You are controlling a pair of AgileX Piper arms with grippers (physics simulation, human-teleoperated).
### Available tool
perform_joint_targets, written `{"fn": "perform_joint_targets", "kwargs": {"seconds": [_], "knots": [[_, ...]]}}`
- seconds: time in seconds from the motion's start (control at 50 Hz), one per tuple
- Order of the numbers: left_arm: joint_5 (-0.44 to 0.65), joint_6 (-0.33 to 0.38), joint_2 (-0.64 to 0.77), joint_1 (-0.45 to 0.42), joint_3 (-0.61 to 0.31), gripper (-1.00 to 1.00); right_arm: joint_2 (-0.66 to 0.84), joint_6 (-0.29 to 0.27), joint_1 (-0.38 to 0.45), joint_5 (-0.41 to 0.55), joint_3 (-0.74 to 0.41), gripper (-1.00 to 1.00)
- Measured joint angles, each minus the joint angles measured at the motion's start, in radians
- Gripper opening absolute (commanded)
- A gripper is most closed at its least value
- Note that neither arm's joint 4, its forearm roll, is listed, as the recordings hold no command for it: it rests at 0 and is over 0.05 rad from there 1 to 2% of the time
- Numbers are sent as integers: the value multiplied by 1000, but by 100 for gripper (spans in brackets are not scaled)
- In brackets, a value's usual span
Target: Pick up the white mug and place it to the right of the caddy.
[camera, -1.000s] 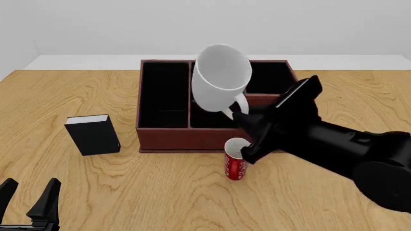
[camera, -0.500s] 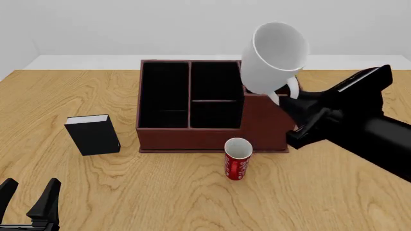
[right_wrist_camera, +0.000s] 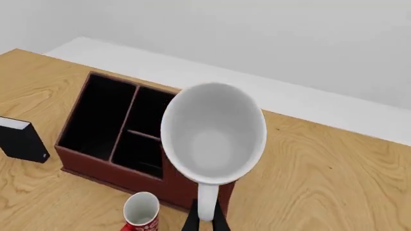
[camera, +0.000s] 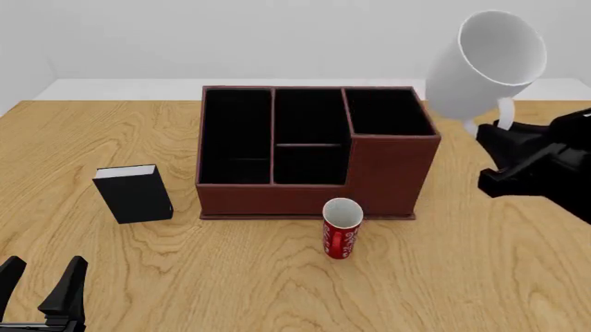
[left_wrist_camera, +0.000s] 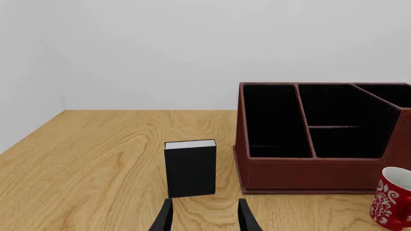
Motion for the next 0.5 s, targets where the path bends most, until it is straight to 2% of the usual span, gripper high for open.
{"fn": "perform_joint_targets", "kwargs": {"seconds": [0.28, 0.5], "knots": [[0, 0, 0, 0, 0, 100, -36, 6, -122, 27, 3, -100], [0, 0, 0, 0, 0, 100, -22, 2, -204, 8, 21, -100]]}}
